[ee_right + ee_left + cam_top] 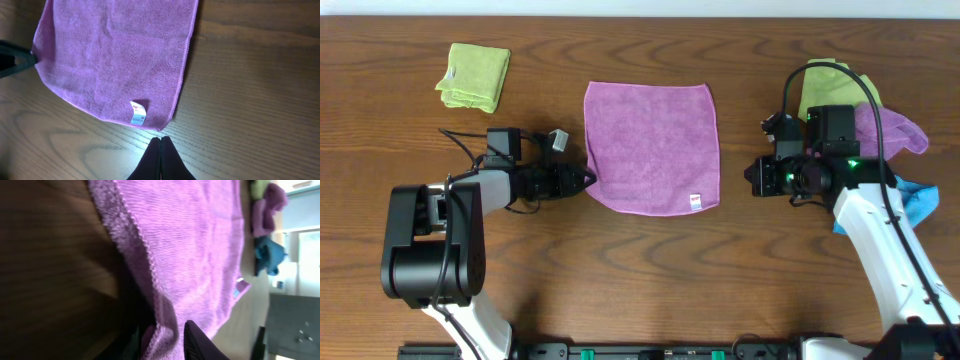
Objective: Fold the cloth
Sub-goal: 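Lower the left gripper to the purple cloth's left edge and grasp it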
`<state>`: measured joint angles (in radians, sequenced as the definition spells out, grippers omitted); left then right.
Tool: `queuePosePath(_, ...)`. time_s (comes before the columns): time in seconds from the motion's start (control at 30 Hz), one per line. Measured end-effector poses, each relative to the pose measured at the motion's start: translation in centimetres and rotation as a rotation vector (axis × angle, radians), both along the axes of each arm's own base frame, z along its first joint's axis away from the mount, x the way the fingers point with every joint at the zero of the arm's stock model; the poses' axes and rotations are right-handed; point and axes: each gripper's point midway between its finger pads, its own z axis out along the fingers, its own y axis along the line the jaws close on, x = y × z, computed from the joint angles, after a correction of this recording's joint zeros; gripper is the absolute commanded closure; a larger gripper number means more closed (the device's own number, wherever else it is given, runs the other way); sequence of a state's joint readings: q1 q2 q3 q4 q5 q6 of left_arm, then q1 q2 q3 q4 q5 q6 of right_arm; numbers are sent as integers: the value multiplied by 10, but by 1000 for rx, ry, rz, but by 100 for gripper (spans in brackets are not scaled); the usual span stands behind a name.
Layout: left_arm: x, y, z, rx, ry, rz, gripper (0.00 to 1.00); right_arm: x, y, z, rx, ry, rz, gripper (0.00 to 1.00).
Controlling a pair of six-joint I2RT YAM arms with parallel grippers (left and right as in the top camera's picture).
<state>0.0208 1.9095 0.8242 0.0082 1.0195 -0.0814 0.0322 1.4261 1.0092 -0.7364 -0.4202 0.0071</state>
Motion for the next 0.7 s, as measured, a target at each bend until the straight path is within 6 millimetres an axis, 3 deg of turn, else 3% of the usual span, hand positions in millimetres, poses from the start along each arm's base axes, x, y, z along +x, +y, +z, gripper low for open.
queuePosePath(0.4, -17, -12, 15, -134, 79, -40, 69, 0, 0, 0, 0, -1, 0, 98)
queuePosePath(0.7, -49, -6, -5, -54, 266, -30, 69, 1, -1, 0, -3, -2, -2, 98)
